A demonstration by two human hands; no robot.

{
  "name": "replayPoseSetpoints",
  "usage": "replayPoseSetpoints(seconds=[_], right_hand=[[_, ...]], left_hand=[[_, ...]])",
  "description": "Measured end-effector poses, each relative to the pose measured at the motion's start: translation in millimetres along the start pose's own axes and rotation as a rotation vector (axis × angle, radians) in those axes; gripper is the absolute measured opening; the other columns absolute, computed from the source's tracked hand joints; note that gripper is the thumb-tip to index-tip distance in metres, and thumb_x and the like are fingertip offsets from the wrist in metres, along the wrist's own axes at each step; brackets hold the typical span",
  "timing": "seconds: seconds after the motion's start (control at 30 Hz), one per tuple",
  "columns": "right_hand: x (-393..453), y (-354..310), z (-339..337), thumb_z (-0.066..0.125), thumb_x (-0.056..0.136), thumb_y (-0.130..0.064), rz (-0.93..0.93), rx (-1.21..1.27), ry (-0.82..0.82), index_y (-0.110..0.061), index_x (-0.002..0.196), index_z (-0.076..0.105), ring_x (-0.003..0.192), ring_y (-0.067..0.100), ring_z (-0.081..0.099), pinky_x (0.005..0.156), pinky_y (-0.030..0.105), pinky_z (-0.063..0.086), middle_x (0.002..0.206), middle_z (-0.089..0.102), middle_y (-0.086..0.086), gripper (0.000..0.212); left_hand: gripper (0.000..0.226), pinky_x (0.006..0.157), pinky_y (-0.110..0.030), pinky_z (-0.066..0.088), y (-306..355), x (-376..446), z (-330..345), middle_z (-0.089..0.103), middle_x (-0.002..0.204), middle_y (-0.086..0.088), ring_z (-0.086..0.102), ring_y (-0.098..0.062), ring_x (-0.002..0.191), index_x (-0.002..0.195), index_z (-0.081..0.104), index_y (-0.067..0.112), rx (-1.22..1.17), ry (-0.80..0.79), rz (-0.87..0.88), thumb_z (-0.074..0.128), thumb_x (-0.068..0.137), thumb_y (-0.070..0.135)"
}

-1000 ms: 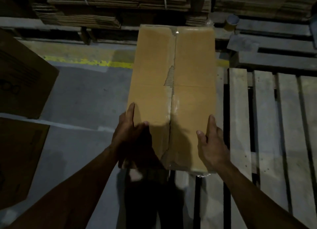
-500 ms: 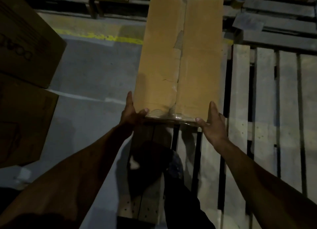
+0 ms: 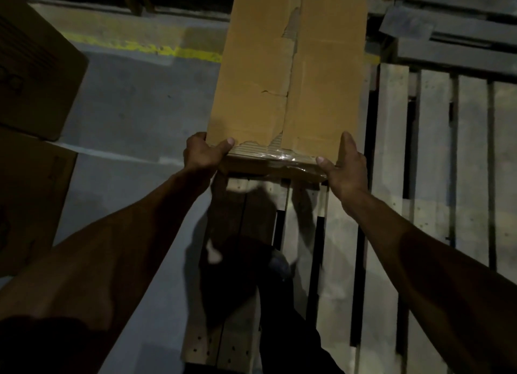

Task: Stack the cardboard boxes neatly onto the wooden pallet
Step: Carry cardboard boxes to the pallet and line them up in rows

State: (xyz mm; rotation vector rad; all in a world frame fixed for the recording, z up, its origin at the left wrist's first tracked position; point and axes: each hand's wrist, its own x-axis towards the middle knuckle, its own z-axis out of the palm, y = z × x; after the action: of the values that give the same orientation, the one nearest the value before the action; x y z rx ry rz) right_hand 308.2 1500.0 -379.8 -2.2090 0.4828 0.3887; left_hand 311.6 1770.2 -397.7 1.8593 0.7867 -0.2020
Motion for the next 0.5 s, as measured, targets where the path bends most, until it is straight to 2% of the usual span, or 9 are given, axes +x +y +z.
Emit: replayPoseSetpoints(seconds=[0.1, 0.23, 0.3, 0.37, 0.43, 0.5], right_hand=[[10, -6, -1, 0.065, 0.095, -0.03, -0.002, -0.015, -0.003, -0.027, 0.159, 0.016, 0.142, 0.029, 0.034, 0.112, 0.04, 0.033, 0.159, 0.028, 0.009, 0.081], [9, -7, 0, 0.063, 0.097, -0.031, 0.014, -0.029, 0.0, -0.028, 0.159, 0.014, 0.143, 0.031, 0.032, 0.112, 0.041, 0.032, 0.16, 0.025, 0.011, 0.08], [8, -8, 0, 0.064, 0.096, -0.031, 0.023, -0.025, 0.005, -0.028, 0.159, 0.014, 0.143, 0.03, 0.031, 0.113, 0.04, 0.032, 0.16, 0.024, 0.011, 0.08], [7, -8, 0, 0.065, 0.095, -0.031, 0.013, -0.022, 0.006, -0.027, 0.159, 0.016, 0.142, 0.03, 0.033, 0.113, 0.04, 0.033, 0.159, 0.028, 0.011, 0.081], [4, -6, 2, 0.067, 0.094, -0.031, 0.004, -0.019, 0.006, -0.026, 0.159, 0.017, 0.142, 0.029, 0.035, 0.113, 0.039, 0.034, 0.158, 0.031, 0.01, 0.082], [-1, -3, 3, 0.067, 0.094, -0.031, 0.014, -0.019, 0.012, -0.027, 0.159, 0.016, 0.142, 0.028, 0.035, 0.11, 0.034, 0.033, 0.159, 0.031, 0.009, 0.082]], left_hand=[[0.045, 0.071, -0.025, 0.05, 4, 8, 1, 0.068, 0.105, -0.004, 0.065, -0.023, 0.098, 0.119, 0.065, 0.006, -0.01, -0.006, -0.001, 0.074, 0.086, 0.034], [0.045, 0.049, -0.006, 0.042, 5, 3, 1, 0.068, 0.103, 0.0, 0.063, -0.012, 0.084, 0.12, 0.065, 0.008, 0.0, -0.006, 0.007, 0.073, 0.087, 0.037], [0.04, 0.043, -0.003, 0.038, 7, 0, 1, 0.066, 0.099, 0.001, 0.061, -0.01, 0.081, 0.117, 0.065, 0.009, 0.006, -0.009, 0.005, 0.072, 0.088, 0.036], [0.043, 0.047, -0.006, 0.041, 7, -1, 0, 0.067, 0.105, -0.001, 0.062, -0.017, 0.09, 0.12, 0.064, 0.009, 0.009, -0.009, -0.008, 0.071, 0.088, 0.037], [0.046, 0.059, -0.013, 0.043, 6, -3, -3, 0.069, 0.112, -0.004, 0.062, -0.019, 0.097, 0.123, 0.064, 0.009, 0.005, -0.001, -0.019, 0.071, 0.088, 0.038], [0.047, 0.059, -0.011, 0.044, 2, -6, -4, 0.069, 0.114, -0.004, 0.062, -0.018, 0.098, 0.125, 0.063, 0.01, -0.003, -0.006, -0.026, 0.07, 0.089, 0.038]])
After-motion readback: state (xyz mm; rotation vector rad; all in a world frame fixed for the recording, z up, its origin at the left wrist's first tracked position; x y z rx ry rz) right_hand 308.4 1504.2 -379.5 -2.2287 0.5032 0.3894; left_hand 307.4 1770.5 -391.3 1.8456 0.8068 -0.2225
